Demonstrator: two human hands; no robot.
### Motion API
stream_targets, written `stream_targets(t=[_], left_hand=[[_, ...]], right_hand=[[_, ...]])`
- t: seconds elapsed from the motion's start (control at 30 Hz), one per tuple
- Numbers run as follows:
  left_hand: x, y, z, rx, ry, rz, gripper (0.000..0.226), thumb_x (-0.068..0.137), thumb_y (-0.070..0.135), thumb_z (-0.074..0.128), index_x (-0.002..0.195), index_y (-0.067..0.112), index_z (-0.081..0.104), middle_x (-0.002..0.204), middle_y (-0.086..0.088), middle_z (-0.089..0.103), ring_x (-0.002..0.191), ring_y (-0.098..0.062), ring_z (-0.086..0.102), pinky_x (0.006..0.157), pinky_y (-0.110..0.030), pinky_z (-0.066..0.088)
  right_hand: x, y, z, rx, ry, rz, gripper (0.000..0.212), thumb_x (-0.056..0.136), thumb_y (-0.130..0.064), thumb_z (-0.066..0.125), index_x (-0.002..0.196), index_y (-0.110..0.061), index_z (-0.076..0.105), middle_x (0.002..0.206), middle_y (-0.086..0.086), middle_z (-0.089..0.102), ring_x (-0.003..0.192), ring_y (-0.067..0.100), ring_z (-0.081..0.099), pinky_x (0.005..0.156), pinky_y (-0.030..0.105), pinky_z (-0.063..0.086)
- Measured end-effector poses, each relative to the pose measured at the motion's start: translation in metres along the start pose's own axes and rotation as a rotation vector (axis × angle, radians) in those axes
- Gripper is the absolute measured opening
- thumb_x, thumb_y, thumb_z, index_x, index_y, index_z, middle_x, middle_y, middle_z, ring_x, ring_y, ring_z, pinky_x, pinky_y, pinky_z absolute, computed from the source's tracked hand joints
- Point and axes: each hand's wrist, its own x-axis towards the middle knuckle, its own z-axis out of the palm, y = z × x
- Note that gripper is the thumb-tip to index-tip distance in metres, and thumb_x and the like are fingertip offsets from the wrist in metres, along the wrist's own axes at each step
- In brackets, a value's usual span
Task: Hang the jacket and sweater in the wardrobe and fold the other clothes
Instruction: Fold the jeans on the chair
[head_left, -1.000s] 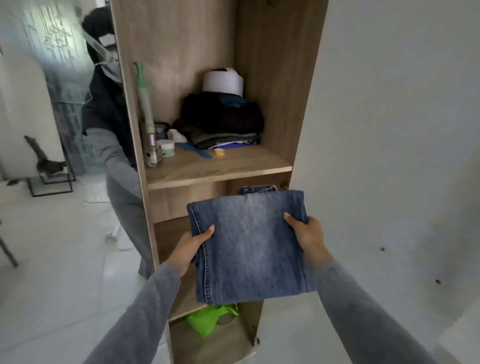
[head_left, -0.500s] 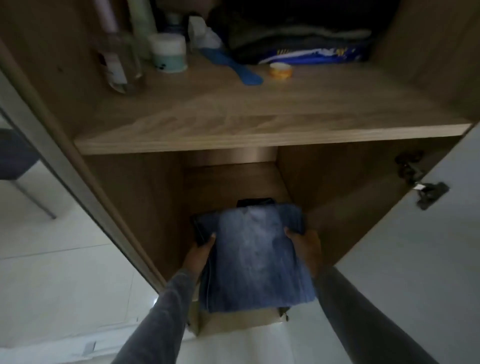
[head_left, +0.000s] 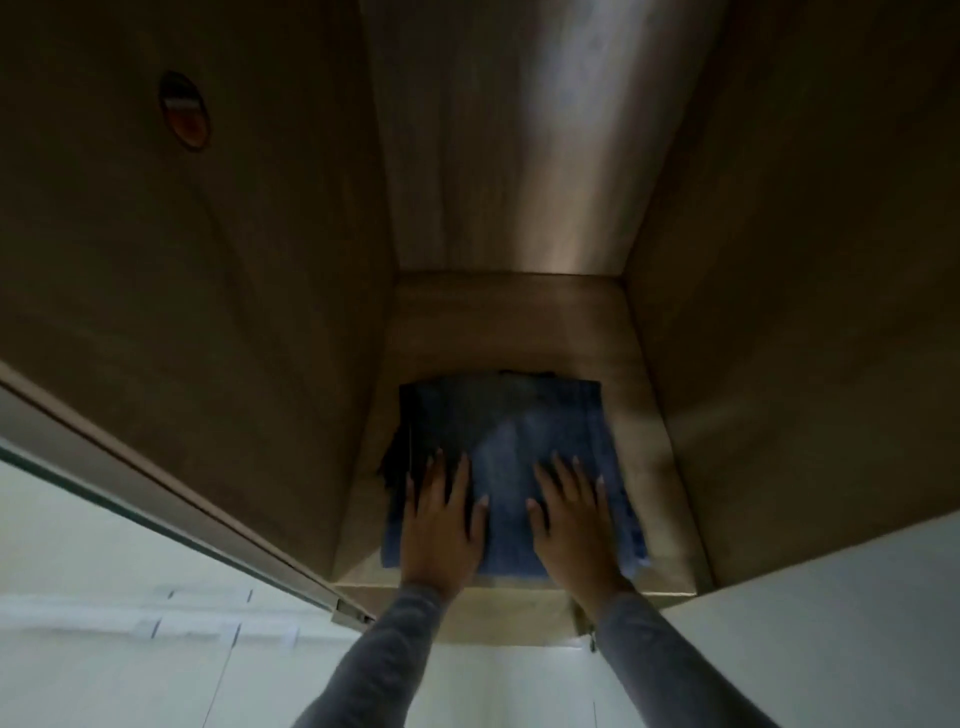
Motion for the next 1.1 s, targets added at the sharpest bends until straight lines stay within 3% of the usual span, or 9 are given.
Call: stream_targets(t=[0.1, 0.3, 0.47, 0.57, 0.73, 0.8, 0.93, 1.1], left_hand=[[-0.003, -0.008, 0.022, 0.062, -0.045, 0.021, 0.056, 0.096, 0.044, 0.027, 0.140, 0.011, 0.039, 0.138, -0.019, 0.048, 0.128, -0.031, 0.047, 0.107, -0.042, 0.027], [0.036, -0.017, 0.040, 0.062, 0.071, 0.030, 0.059, 0.092, 0.045, 0.032, 0.141, 0.014, 0.043, 0.144, -0.015, 0.043, 0.131, -0.029, 0.044, 0.109, -0.042, 0.027], [0.089, -0.026, 0.050, 0.074, 0.116, 0.019, 0.068, 0.089, 0.057, 0.013, 0.150, 0.027, 0.016, 0.158, -0.004, 0.014, 0.145, -0.017, 0.012, 0.113, -0.026, -0.003], [0.111, -0.034, 0.057, 0.071, 0.137, 0.024, 0.070, 0.087, 0.060, 0.010, 0.150, 0.028, 0.016, 0.158, -0.004, 0.014, 0.145, -0.017, 0.013, 0.115, -0.028, 0.001], [0.145, -0.039, 0.063, 0.090, 0.158, 0.029, 0.075, 0.083, 0.061, 0.007, 0.150, 0.029, 0.018, 0.157, -0.004, 0.016, 0.145, -0.018, 0.015, 0.116, -0.031, 0.005], [0.163, -0.043, 0.065, 0.095, 0.163, 0.030, 0.070, 0.086, 0.058, 0.013, 0.150, 0.029, 0.017, 0.158, -0.003, 0.015, 0.145, -0.017, 0.013, 0.116, -0.031, 0.005], [0.196, -0.047, 0.070, 0.086, 0.167, 0.044, 0.069, 0.087, 0.056, 0.016, 0.150, 0.029, 0.016, 0.158, -0.004, 0.012, 0.145, -0.018, 0.012, 0.116, -0.032, 0.004], [0.230, -0.048, 0.071, 0.058, 0.156, 0.047, 0.060, 0.096, 0.048, 0.029, 0.150, 0.026, 0.015, 0.159, -0.005, 0.008, 0.145, -0.017, 0.008, 0.117, -0.033, 0.001]], right_hand=[[-0.003, 0.008, 0.024, -0.112, -0.065, -0.001, 0.064, 0.101, -0.042, 0.008, 0.128, -0.016, 0.059, 0.135, 0.008, 0.055, 0.127, 0.028, 0.051, 0.107, 0.045, 0.026], [0.041, 0.012, 0.042, -0.162, 0.085, -0.020, 0.051, 0.091, -0.037, 0.030, 0.124, -0.017, 0.063, 0.132, 0.006, 0.059, 0.123, 0.026, 0.054, 0.105, 0.044, 0.025], [0.096, 0.016, 0.057, -0.211, 0.163, -0.031, 0.053, 0.092, -0.039, 0.025, 0.127, -0.020, 0.060, 0.135, 0.004, 0.056, 0.129, 0.025, 0.048, 0.108, 0.041, 0.017], [0.116, 0.016, 0.066, -0.210, 0.196, -0.034, 0.056, 0.091, -0.040, 0.021, 0.130, -0.021, 0.057, 0.138, 0.003, 0.053, 0.133, 0.024, 0.044, 0.112, 0.044, 0.020], [0.150, 0.015, 0.070, -0.180, 0.285, -0.056, 0.052, 0.089, -0.037, 0.029, 0.121, -0.017, 0.065, 0.124, 0.007, 0.063, 0.122, 0.029, 0.054, 0.105, 0.049, 0.036], [0.164, 0.013, 0.069, -0.180, 0.269, -0.066, 0.055, 0.090, -0.039, 0.024, 0.126, -0.018, 0.061, 0.129, 0.007, 0.060, 0.126, 0.028, 0.051, 0.109, 0.047, 0.031], [0.197, 0.016, 0.065, -0.171, 0.173, -0.073, 0.050, 0.099, -0.041, 0.021, 0.146, -0.028, 0.031, 0.149, -0.001, 0.031, 0.139, 0.020, 0.024, 0.118, 0.039, 0.006], [0.228, 0.016, 0.062, -0.161, 0.192, -0.076, 0.048, 0.099, -0.042, 0.025, 0.145, -0.028, 0.032, 0.146, 0.002, 0.033, 0.135, 0.022, 0.031, 0.117, 0.038, 0.010]])
